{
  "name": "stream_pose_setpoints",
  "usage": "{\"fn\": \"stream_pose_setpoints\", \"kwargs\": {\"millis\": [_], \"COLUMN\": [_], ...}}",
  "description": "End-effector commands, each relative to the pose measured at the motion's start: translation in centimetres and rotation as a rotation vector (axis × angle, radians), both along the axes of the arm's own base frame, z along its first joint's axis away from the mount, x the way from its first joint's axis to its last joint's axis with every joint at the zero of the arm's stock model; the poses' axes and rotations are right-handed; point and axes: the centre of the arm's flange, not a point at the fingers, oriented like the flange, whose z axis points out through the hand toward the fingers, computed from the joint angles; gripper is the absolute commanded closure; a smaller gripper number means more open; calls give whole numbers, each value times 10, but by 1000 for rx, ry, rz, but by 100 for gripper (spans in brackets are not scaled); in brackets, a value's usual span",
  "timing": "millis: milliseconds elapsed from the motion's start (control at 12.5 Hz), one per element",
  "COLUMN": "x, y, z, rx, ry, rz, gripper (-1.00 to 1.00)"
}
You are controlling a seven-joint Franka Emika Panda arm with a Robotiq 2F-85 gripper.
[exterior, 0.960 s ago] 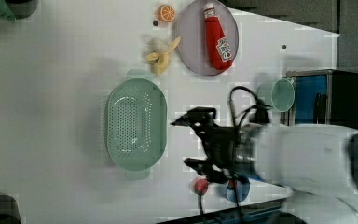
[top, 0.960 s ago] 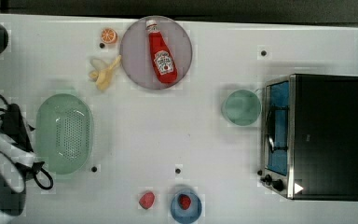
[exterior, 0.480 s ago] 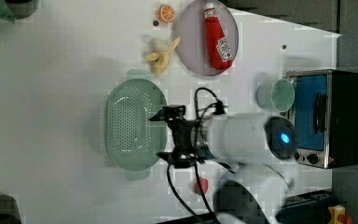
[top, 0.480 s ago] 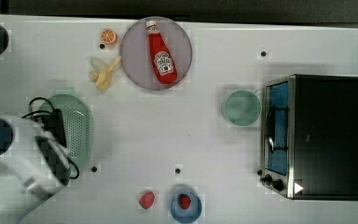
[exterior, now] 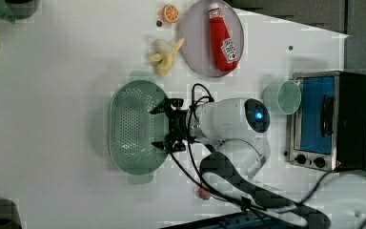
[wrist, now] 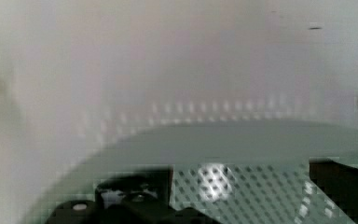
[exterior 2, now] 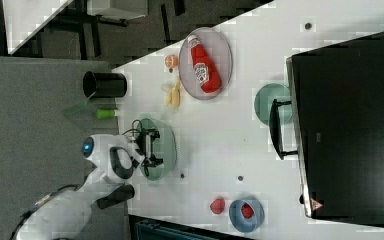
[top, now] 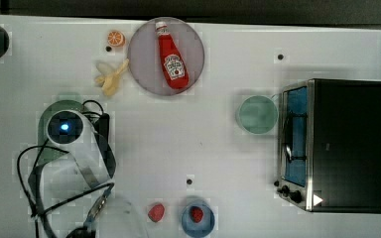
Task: Drag strainer left to right.
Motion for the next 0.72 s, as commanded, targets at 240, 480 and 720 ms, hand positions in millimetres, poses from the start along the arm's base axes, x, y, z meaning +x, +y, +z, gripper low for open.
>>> {"fn": "stream_pose_setpoints", "kwargs": {"millis": [240,480,720], "x": [-6,4,8], "y": [30,9,-9], "z": [-6,-12,-12], "rx": [-33,-65,-88], "ry": [-57,-61,-55], "rz": [27,4,-13], "gripper": [-100,-100,-100]}}
